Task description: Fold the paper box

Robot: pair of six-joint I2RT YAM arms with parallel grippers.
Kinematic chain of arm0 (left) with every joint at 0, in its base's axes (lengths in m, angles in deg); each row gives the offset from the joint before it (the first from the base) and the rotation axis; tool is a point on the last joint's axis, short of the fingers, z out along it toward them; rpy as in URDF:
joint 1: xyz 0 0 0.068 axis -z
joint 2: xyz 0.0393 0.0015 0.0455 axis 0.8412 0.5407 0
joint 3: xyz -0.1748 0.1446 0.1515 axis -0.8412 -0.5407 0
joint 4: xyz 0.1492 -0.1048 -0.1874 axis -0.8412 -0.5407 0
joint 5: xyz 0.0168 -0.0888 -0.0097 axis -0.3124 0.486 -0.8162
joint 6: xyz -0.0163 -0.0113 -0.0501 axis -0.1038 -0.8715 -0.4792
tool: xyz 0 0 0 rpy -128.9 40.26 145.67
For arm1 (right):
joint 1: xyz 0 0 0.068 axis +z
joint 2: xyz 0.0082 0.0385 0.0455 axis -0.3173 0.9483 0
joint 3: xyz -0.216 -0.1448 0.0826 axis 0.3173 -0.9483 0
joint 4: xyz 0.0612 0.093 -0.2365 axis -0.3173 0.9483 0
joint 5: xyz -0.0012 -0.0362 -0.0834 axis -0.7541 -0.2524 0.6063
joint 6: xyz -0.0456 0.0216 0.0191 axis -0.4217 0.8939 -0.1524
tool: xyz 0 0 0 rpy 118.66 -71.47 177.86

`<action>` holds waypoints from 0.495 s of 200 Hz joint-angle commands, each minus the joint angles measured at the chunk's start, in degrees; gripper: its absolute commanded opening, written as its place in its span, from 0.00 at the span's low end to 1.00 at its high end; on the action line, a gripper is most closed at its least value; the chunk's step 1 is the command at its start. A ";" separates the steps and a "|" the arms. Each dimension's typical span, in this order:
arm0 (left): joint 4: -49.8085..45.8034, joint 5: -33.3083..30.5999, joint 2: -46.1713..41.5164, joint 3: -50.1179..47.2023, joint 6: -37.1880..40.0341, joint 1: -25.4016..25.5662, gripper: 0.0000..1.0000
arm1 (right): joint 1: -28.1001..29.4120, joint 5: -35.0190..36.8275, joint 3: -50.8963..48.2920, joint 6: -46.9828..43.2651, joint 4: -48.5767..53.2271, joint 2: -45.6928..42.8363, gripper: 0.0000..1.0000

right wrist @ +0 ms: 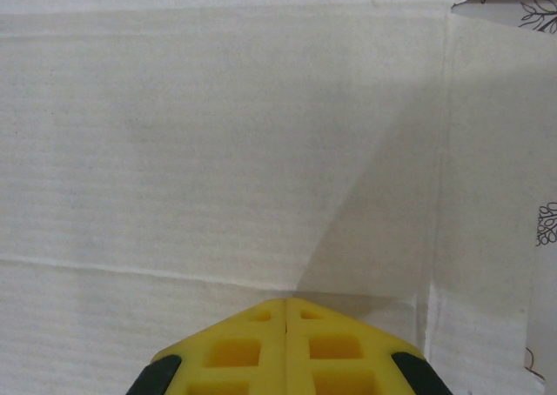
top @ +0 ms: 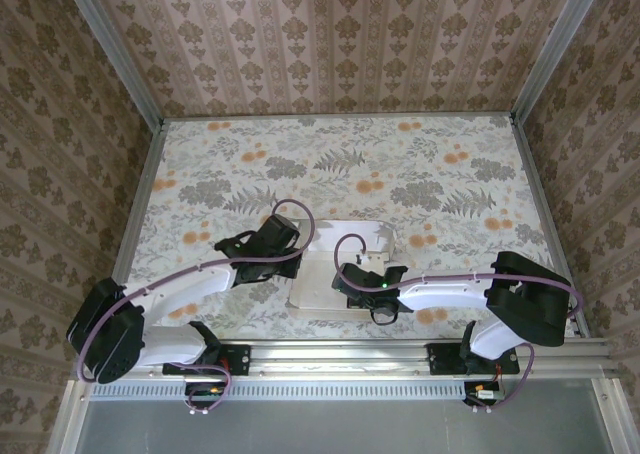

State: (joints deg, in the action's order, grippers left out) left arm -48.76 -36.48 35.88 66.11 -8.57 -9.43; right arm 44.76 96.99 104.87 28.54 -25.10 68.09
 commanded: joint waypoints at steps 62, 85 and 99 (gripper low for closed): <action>1.65 1.21 3.12 -2.13 -2.12 -0.20 0.00 | 1.90 -1.45 0.22 -1.58 0.12 1.55 0.00; 2.98 1.46 4.20 -2.05 -1.24 -0.15 0.00 | 2.98 -1.84 1.07 -3.27 -0.20 0.78 0.01; 3.88 1.38 4.79 -2.22 -0.25 -0.26 0.00 | 3.00 -2.46 0.91 -3.88 -0.81 -0.31 0.02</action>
State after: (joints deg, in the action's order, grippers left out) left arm -43.32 -36.70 38.40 65.48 -9.40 -9.43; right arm 47.06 96.71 105.02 26.86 -25.88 68.09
